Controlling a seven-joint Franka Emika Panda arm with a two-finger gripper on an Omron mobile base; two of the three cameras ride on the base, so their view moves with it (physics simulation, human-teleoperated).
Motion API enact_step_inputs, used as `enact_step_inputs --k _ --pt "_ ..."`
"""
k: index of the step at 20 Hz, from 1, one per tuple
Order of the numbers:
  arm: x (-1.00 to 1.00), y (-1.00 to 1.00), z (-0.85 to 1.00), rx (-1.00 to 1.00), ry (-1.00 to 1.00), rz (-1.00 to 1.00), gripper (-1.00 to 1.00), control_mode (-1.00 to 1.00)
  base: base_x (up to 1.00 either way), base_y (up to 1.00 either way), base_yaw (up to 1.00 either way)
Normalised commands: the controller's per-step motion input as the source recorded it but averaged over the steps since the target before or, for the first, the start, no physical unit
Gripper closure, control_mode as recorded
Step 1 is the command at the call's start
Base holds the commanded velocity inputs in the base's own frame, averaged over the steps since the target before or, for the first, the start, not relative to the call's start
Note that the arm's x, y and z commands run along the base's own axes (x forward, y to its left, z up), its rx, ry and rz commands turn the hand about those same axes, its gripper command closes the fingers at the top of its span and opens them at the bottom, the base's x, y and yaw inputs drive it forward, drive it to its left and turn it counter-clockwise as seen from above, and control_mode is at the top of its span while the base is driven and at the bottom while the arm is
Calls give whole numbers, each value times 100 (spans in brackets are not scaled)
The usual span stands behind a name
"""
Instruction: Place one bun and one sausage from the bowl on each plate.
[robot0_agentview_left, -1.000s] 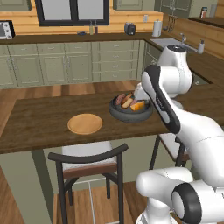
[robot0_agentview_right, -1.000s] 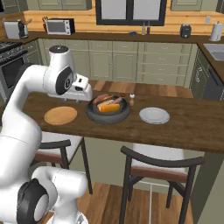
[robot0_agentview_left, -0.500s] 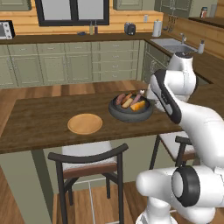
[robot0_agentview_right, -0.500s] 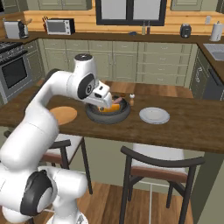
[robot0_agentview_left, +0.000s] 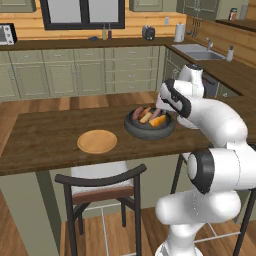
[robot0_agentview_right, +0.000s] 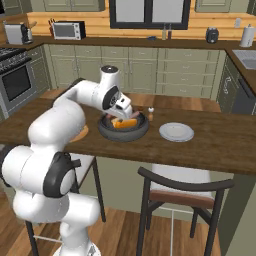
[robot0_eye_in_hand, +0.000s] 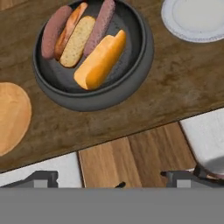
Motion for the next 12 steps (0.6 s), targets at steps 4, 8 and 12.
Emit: enact_step_inputs --k 4,8,12 --pt "93 0 -60 4 0 -4 -100 -100 0 0 0" --pt "70 0 -46 0 0 -3 -100 -100 0 0 0" --pt "67 0 -35 0 0 0 -100 -100 0 0 0"
